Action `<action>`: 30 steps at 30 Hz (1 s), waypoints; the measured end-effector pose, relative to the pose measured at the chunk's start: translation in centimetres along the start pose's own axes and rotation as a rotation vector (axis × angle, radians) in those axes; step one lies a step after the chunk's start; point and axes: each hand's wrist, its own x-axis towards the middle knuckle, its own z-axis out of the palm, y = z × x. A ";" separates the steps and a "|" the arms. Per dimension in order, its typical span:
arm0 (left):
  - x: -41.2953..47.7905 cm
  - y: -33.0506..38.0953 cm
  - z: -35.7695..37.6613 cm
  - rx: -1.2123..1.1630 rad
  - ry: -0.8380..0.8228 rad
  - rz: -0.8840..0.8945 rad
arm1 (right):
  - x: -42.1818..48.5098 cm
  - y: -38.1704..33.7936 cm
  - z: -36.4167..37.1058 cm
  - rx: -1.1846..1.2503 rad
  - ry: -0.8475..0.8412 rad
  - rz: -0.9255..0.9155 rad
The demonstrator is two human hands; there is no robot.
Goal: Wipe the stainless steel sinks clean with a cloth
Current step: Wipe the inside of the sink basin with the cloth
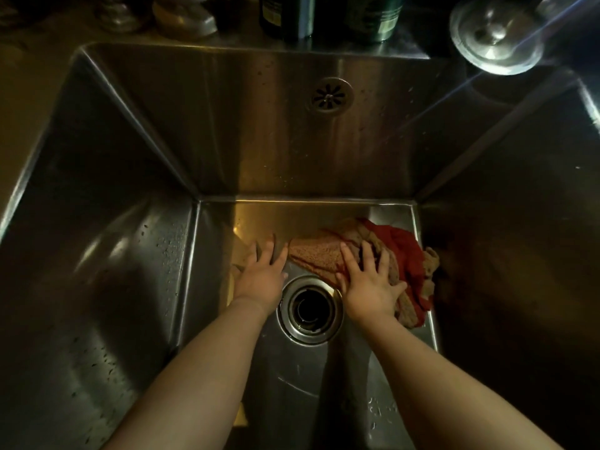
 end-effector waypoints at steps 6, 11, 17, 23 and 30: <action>1.1 0.5 -0.3 -0.018 0.012 0.019 | 2.1 -0.2 -0.9 0.030 -0.006 0.024; 1.8 0.6 -0.1 -0.002 -0.011 0.022 | 4.2 0.3 -2.1 0.049 0.007 0.037; 1.9 0.5 0.2 0.003 -0.017 0.011 | 5.9 0.6 -2.9 0.018 0.031 0.042; 1.5 0.4 0.0 -0.001 -0.021 0.005 | 4.4 0.4 -2.2 -0.035 0.097 0.024; 0.4 -0.2 0.3 0.009 -0.027 0.026 | 2.7 1.2 -2.5 -0.045 0.084 0.004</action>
